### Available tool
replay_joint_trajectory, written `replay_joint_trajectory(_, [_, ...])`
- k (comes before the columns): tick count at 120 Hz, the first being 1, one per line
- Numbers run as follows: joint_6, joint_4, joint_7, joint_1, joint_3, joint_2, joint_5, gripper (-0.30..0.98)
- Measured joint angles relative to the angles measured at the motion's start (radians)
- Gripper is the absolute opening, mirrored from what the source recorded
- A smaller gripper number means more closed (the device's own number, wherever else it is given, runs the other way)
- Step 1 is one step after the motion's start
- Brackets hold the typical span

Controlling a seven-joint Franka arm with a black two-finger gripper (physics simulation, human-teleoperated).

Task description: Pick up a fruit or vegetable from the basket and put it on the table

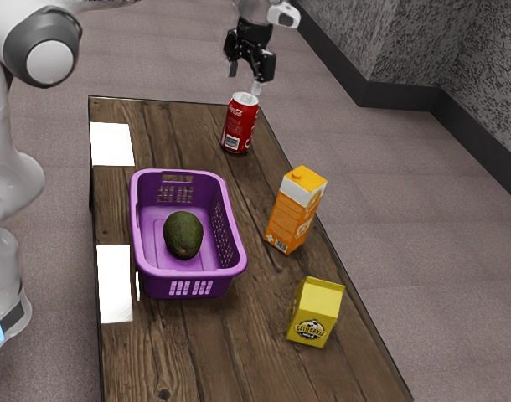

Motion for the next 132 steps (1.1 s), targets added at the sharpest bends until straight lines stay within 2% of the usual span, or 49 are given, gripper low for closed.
replay_joint_trajectory(12, [-0.002, 0.005, 0.000, -0.066, 0.000, 0.000, 0.000, 0.69])
replay_joint_trajectory(24, [-0.044, 0.155, -0.003, -0.092, -0.010, -0.032, -0.022, 0.69])
replay_joint_trajectory(30, [-0.081, 0.194, 0.005, -0.066, -0.050, -0.049, -0.034, 0.68])
replay_joint_trajectory(38, [-0.108, 0.249, 0.134, 0.019, -0.149, -0.061, -0.021, 0.69])
replay_joint_trajectory(42, [-0.117, 0.260, 0.217, 0.028, -0.185, -0.085, -0.016, 0.69])
replay_joint_trajectory(46, [-0.132, 0.265, 0.307, -0.010, -0.219, -0.129, 0.004, 0.69])
replay_joint_trajectory(55, [-0.161, 0.248, 0.482, -0.166, -0.261, -0.170, 0.047, 0.69])
replay_joint_trajectory(60, [-0.161, 0.176, 0.567, -0.199, -0.308, -0.193, 0.075, 0.68])
replay_joint_trajectory(69, [-0.105, -0.118, 0.690, -0.212, -0.427, -0.358, 0.156, 0.68])
replay_joint_trajectory(77, [-0.047, -0.289, 0.780, -0.212, -0.477, -0.428, 0.214, 0.68])
replay_joint_trajectory(94, [0.065, -0.473, 0.924, -0.195, -0.504, -0.478, 0.290, 0.69])
replay_joint_trajectory(110, [0.174, -0.582, 0.996, -0.219, -0.674, -0.545, 0.399, 0.69])
replay_joint_trajectory(132, [0.246, -0.711, 1.092, -0.203, -0.555, -0.689, 0.482, 0.69])
